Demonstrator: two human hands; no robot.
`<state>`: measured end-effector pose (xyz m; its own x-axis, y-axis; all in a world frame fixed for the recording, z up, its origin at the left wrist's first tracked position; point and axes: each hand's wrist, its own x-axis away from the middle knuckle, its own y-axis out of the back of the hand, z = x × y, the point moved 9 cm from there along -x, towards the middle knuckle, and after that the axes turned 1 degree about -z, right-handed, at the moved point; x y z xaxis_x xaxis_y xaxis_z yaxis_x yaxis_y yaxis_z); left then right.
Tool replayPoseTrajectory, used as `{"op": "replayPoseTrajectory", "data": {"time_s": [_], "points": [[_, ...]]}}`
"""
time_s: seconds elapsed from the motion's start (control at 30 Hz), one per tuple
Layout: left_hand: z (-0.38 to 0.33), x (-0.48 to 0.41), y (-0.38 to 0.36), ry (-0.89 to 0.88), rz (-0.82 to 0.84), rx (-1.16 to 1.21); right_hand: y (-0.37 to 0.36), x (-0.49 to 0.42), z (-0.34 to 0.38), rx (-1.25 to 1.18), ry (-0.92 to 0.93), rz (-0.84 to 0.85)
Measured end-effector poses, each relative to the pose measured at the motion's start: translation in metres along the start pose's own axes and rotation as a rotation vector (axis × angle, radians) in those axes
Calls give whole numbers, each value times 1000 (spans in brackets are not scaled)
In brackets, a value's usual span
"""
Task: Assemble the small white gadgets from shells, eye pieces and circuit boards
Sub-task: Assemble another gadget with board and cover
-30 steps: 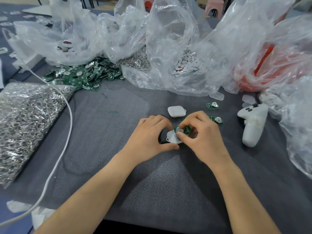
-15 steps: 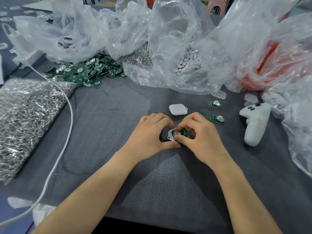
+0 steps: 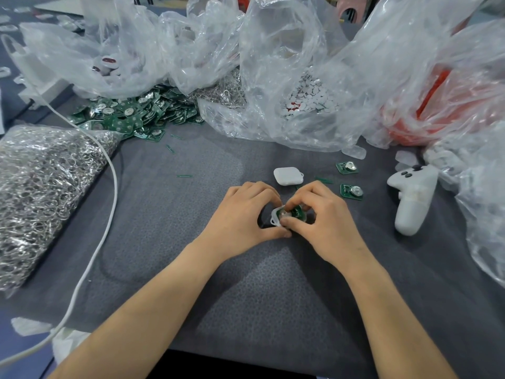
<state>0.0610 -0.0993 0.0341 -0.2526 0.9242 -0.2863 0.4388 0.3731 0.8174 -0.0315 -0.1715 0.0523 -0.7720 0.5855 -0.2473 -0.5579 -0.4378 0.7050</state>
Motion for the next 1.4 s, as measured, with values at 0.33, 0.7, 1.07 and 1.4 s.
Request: {"op": "replayPoseTrajectory", "data": {"time_s": [0.33,0.7,1.07,1.4], "points": [[-1,0,2,-1,-2,-8,-3,-2,-8,-28,-41,16],[-2,-1,1,11,13,28,-8,-3,-19,-138,-148,33],[3,-7,0,117,-32,99,-9,0,-22,-171,-157,76],[2,-7,-5,213,-15,82,0,3,-30,-376,-213,66]]}}
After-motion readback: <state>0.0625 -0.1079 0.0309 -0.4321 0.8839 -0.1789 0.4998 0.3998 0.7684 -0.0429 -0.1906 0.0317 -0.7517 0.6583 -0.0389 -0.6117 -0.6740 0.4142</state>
